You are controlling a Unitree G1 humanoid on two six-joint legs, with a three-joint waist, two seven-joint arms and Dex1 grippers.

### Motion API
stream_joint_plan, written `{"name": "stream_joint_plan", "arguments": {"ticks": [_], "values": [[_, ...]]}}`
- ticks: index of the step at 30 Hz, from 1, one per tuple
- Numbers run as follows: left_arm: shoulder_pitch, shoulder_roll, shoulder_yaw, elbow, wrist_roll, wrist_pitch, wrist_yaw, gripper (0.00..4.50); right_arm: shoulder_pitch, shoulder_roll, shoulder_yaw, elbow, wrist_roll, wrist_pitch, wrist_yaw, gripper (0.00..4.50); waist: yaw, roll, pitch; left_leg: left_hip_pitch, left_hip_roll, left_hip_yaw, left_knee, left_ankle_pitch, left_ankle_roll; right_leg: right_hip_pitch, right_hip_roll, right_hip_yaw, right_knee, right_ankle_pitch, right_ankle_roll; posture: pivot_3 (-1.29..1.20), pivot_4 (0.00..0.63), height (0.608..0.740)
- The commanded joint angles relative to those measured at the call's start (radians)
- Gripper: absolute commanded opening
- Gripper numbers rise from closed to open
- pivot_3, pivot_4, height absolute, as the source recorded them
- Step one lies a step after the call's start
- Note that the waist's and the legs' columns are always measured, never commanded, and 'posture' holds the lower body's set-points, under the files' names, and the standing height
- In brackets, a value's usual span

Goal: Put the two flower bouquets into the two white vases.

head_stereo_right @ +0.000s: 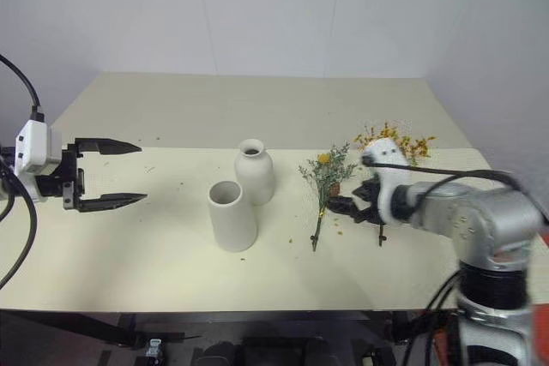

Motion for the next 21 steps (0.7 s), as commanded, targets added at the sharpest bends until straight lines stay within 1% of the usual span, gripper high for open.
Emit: {"name": "stream_joint_plan", "arguments": {"ticks": [1,3,8,11,16,21], "values": [[-0.059,-0.013,-0.030,0.032,0.015,-0.042,-0.021,4.50,-0.038,0.119,-0.022,-0.002,-0.017,0.010,-0.201,4.46,0.001,0.000,0.000,0.000,0.000,0.000,0.000,0.000,0.000,0.000,0.000,0.000,0.000,0.000,0.000,0.00,0.150,0.740],[-0.098,-0.029,-0.058,0.066,0.030,-0.062,-0.037,4.50,-0.044,0.178,-0.045,0.023,0.010,0.010,-0.283,4.46,0.002,0.000,0.000,-0.001,-0.001,0.000,0.000,0.000,0.000,0.000,0.000,0.000,0.000,0.000,0.000,0.00,0.150,0.740],[-0.192,-0.083,-0.092,0.130,0.011,-0.071,-0.078,4.50,-0.060,0.215,-0.051,0.077,0.078,0.010,-0.436,4.46,0.000,0.000,0.000,-0.002,-0.001,0.000,0.000,0.000,0.000,0.000,-0.001,-0.001,-0.001,0.001,-0.001,0.00,0.150,0.740],[-0.220,-0.100,-0.115,0.145,0.032,-0.084,-0.096,4.50,-0.061,0.203,-0.051,0.136,0.161,0.010,-0.533,4.46,-0.004,0.000,0.000,-0.001,-0.001,-0.001,0.000,0.000,0.000,0.000,-0.001,-0.001,0.000,0.001,-0.001,0.00,0.150,0.740],[-0.240,-0.122,-0.138,0.164,0.049,-0.102,-0.104,4.50,-0.075,0.165,-0.008,0.196,0.290,0.010,-0.635,4.46,-0.023,0.000,0.000,-0.001,-0.001,-0.001,0.000,0.000,0.000,0.000,0.000,0.000,0.000,0.001,-0.001,0.00,0.150,0.740],[-0.220,-0.127,-0.136,0.132,0.047,-0.092,-0.101,4.50,-0.129,0.145,0.055,0.270,0.339,0.010,-0.676,4.46,-0.037,0.000,0.000,-0.001,0.000,-0.001,0.000,0.000,0.000,0.000,0.000,0.000,0.000,0.001,-0.001,0.00,0.150,0.740]]}}
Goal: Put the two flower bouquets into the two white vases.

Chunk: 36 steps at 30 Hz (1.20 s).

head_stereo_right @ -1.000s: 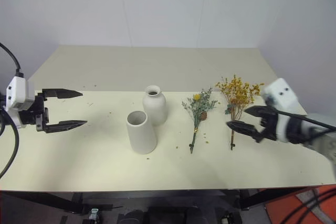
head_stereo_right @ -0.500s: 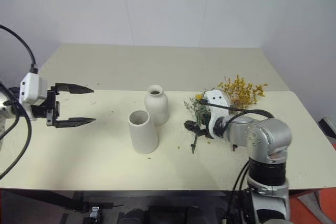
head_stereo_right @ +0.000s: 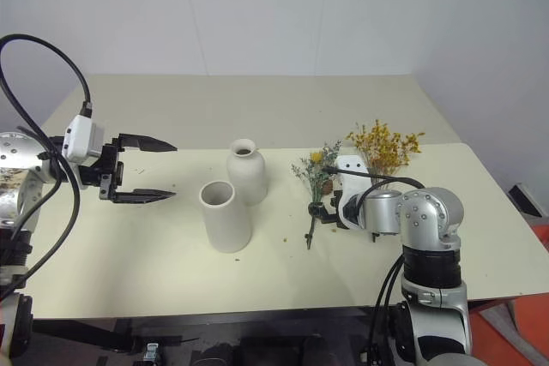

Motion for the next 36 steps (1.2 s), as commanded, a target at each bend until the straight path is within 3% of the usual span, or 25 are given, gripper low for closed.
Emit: {"name": "stream_joint_plan", "arguments": {"ticks": [1,13,22,26,36], "values": [[-0.005,0.012,0.021,-0.048,-0.015,-0.003,0.001,4.50,-0.065,-0.023,0.034,0.033,0.044,0.008,-0.014,4.46,-0.002,0.000,0.000,0.000,0.000,0.000,0.000,0.000,0.000,0.000,0.000,0.000,0.000,0.000,0.000,0.00,0.150,0.740],[0.096,0.040,0.056,-0.131,-0.014,0.027,0.062,4.50,-0.155,-0.038,0.130,0.181,-0.025,0.008,0.069,4.46,0.005,0.000,0.000,-0.001,0.000,0.000,0.000,0.000,0.000,0.000,0.000,0.000,-0.001,0.000,0.000,0.00,0.150,0.740],[0.132,0.064,0.072,-0.156,-0.014,0.039,0.085,4.50,-0.172,-0.002,0.169,0.248,-0.191,-0.001,0.197,4.46,0.005,0.000,0.000,0.000,0.000,0.000,0.000,0.000,0.000,0.000,0.000,0.000,-0.001,0.000,0.000,0.00,0.150,0.740],[0.142,0.065,0.077,-0.168,-0.014,0.047,0.094,4.50,-0.188,-0.002,0.207,0.279,-0.259,-0.022,0.283,3.60,0.004,0.000,0.000,0.000,0.000,0.000,0.000,0.000,0.000,0.000,0.000,0.000,-0.001,0.000,0.001,0.00,0.150,0.740],[0.146,0.071,0.075,-0.165,-0.008,0.044,0.110,4.50,-0.190,0.000,0.216,0.281,-0.386,-0.011,0.415,0.15,0.003,0.000,0.000,0.000,0.001,0.000,0.000,0.000,0.000,0.000,0.001,0.000,0.000,0.000,0.001,0.00,0.150,0.740]]}}
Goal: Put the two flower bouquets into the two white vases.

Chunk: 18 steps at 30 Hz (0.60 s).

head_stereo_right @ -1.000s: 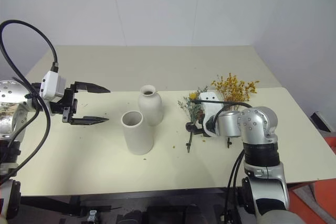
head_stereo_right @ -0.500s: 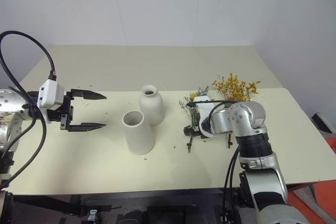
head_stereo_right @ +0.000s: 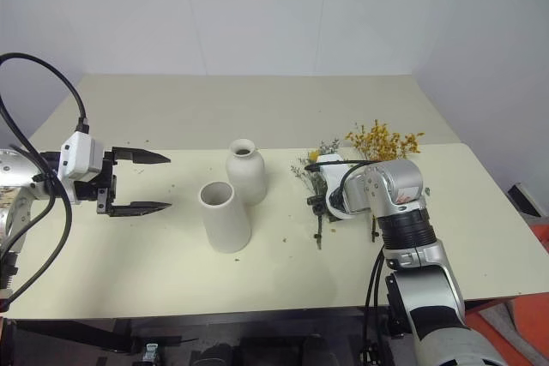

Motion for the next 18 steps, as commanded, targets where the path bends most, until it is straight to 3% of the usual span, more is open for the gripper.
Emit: {"name": "stream_joint_plan", "arguments": {"ticks": [1,11,16,18], "values": [[-0.014,0.014,0.026,-0.017,-0.008,-0.007,0.010,4.50,-0.005,0.001,0.012,-0.014,-0.026,0.015,0.049,0.05,0.000,0.000,0.000,0.000,0.000,0.000,0.000,0.000,0.000,0.000,0.000,0.000,0.000,0.000,0.000,0.00,0.150,0.740],[-0.046,0.010,0.020,0.010,0.000,-0.018,0.012,4.50,-0.018,-0.014,-0.046,-0.108,-0.157,-0.012,0.041,0.05,0.003,0.000,0.000,-0.001,0.000,0.000,0.000,0.000,0.000,-0.001,0.000,0.000,0.000,0.000,0.000,0.00,0.150,0.740],[-0.053,0.016,0.022,0.016,0.002,-0.016,0.016,4.50,-0.027,-0.061,-0.019,-0.232,-0.280,-0.112,-0.013,0.05,0.003,0.000,0.000,-0.003,-0.001,0.000,0.000,0.000,0.000,-0.002,-0.001,0.000,0.000,0.000,0.000,0.00,0.150,0.740],[-0.059,0.015,0.021,0.021,0.004,-0.015,0.020,4.50,-0.034,-0.047,-0.077,-0.275,-0.295,-0.161,-0.021,0.05,0.003,0.000,0.000,-0.003,-0.001,0.000,0.000,0.000,0.000,-0.003,-0.001,0.000,0.000,0.000,0.000,0.00,0.150,0.740]]}}
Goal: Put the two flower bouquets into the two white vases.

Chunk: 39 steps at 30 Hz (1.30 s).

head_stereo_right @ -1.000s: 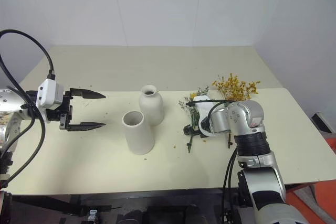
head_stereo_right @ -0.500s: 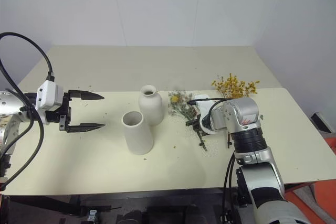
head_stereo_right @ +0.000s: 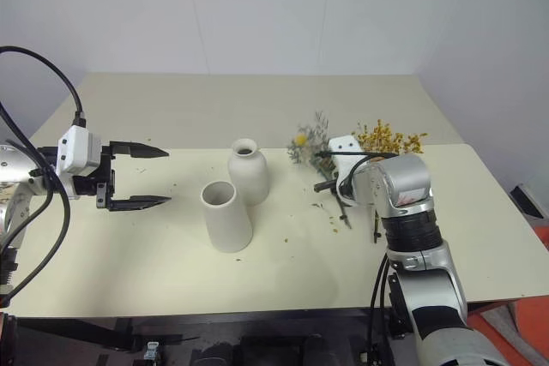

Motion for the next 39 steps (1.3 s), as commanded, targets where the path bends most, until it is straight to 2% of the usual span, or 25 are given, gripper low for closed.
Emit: {"name": "stream_joint_plan", "arguments": {"ticks": [1,6,13,20,24,30,39], "values": [[-0.035,0.015,0.022,-0.003,-0.001,-0.009,0.012,4.50,-0.032,0.006,-0.077,-0.130,-0.060,-0.156,-0.030,0.05,0.000,0.000,0.000,0.000,0.000,0.000,0.000,0.000,0.000,0.000,0.000,0.000,0.000,0.000,0.000,0.00,0.150,0.740],[-0.034,0.027,0.026,0.000,-0.004,-0.009,0.000,4.50,-0.018,0.020,-0.087,-0.228,-0.134,-0.371,-0.044,0.05,-0.003,0.000,0.000,0.000,0.000,0.000,0.000,0.000,0.000,-0.001,0.001,0.000,0.000,-0.001,0.001,0.00,0.150,0.740],[-0.046,0.045,0.029,0.009,-0.001,-0.007,0.003,4.50,-0.061,0.250,-0.244,-0.257,-0.061,-0.603,-0.071,0.05,-0.003,0.000,0.000,0.000,0.001,0.000,-0.001,0.000,0.000,-0.001,0.001,0.000,0.001,0.000,0.000,0.00,0.150,0.740],[-0.049,0.073,0.040,0.035,-0.010,-0.019,-0.030,4.50,-0.017,0.391,-0.277,-0.284,0.082,-0.760,0.035,0.05,0.000,0.000,0.000,0.000,0.000,0.000,-0.001,0.000,0.000,0.000,0.000,-0.001,0.001,0.000,-0.001,0.00,0.150,0.740],[-0.062,0.084,0.037,0.072,-0.002,-0.024,-0.037,4.50,0.007,0.439,-0.241,-0.206,0.114,-0.842,0.106,0.05,-0.001,0.000,0.000,0.001,0.001,-0.001,-0.001,0.000,0.000,0.000,0.000,-0.001,0.002,0.000,-0.001,0.00,0.150,0.740],[-0.041,0.060,0.086,0.094,-0.066,0.032,-0.026,4.50,0.029,0.510,-0.167,-0.093,0.116,-0.985,0.217,0.05,-0.007,0.001,0.000,0.002,0.001,-0.001,-0.001,0.000,0.000,0.000,0.001,-0.001,0.002,0.000,-0.001,0.00,0.150,0.740],[0.023,0.078,0.123,0.076,-0.060,0.050,-0.006,4.50,0.034,0.536,-0.094,0.050,0.101,-1.096,0.295,0.05,-0.014,0.001,0.001,0.002,0.001,-0.001,-0.001,0.000,0.000,0.000,0.001,-0.001,0.003,0.000,-0.001,0.00,0.150,0.740]]}}
